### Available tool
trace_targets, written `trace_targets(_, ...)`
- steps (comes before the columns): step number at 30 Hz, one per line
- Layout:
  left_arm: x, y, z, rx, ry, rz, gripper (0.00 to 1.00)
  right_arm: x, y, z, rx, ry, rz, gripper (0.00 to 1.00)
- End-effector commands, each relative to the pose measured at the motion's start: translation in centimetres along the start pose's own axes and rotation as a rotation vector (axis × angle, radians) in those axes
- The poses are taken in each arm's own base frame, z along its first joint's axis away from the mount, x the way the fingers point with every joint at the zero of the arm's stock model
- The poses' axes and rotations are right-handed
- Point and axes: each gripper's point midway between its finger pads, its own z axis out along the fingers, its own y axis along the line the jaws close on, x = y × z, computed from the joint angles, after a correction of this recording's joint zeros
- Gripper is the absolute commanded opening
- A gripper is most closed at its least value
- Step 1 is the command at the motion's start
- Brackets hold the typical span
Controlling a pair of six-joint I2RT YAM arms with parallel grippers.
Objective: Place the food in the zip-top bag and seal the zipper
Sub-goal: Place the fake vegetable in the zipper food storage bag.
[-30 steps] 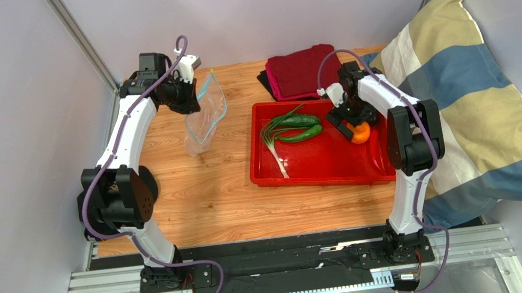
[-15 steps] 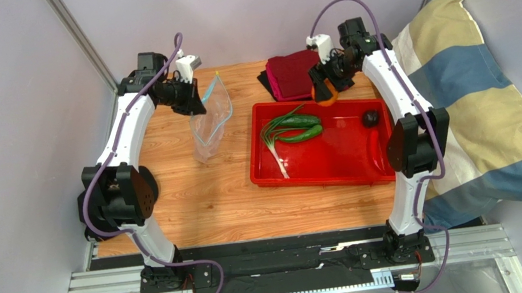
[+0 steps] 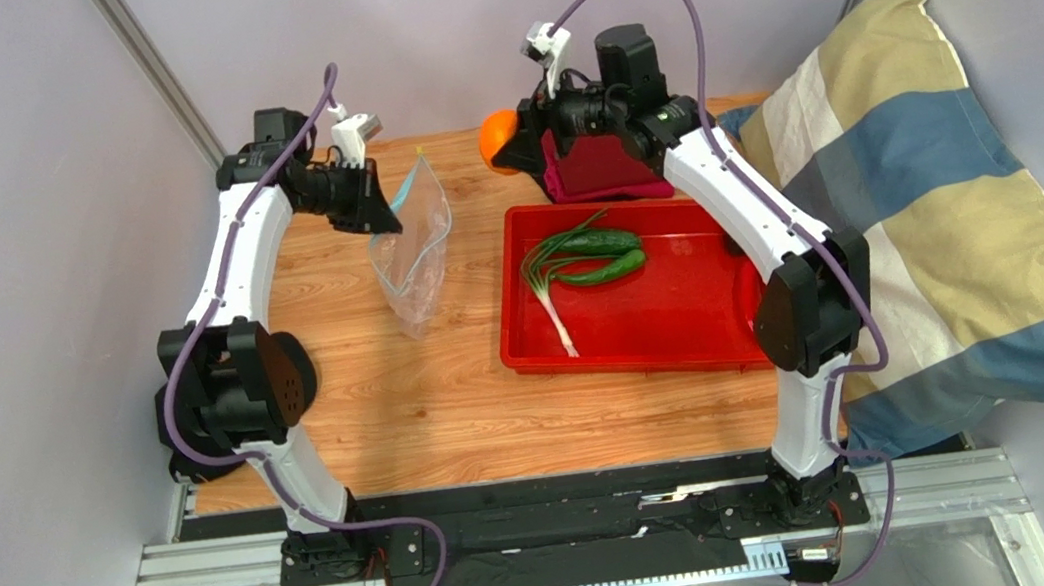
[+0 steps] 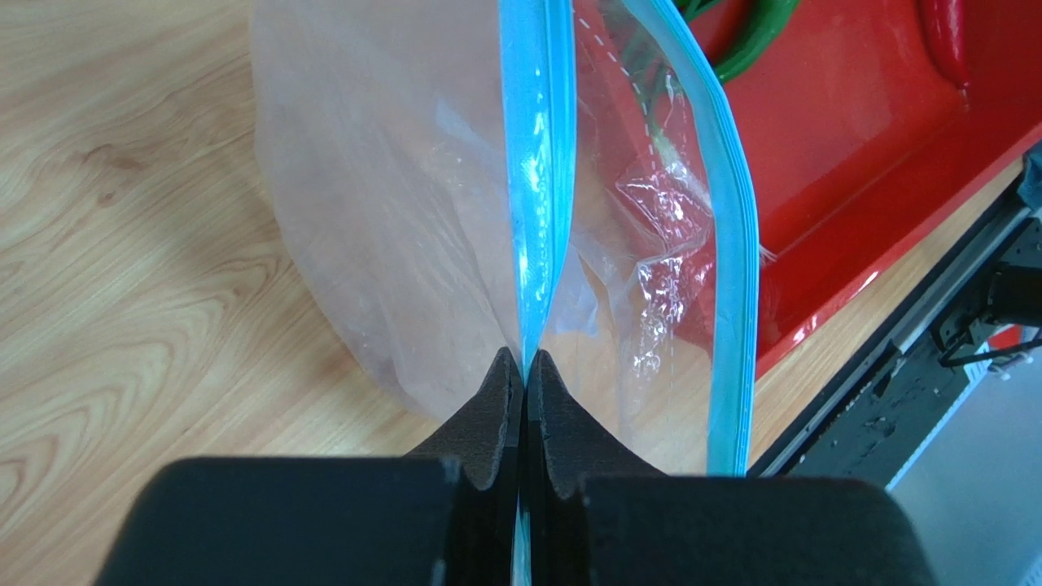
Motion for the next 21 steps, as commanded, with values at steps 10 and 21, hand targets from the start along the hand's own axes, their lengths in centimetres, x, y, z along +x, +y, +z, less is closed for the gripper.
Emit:
trace_targets(10,-5.3,2.0,1.2,0.043,-0.028,0.183,0.0,-4.6,-3.9,1.5,-0.055,-0.116,-0.325,0.33)
trace_targets(21,-6.4,4.8,5.4,0.022,0.006,0.37,0.0,-3.8,-8.4,5.0,0.03,-0.164,-0.429,0.31)
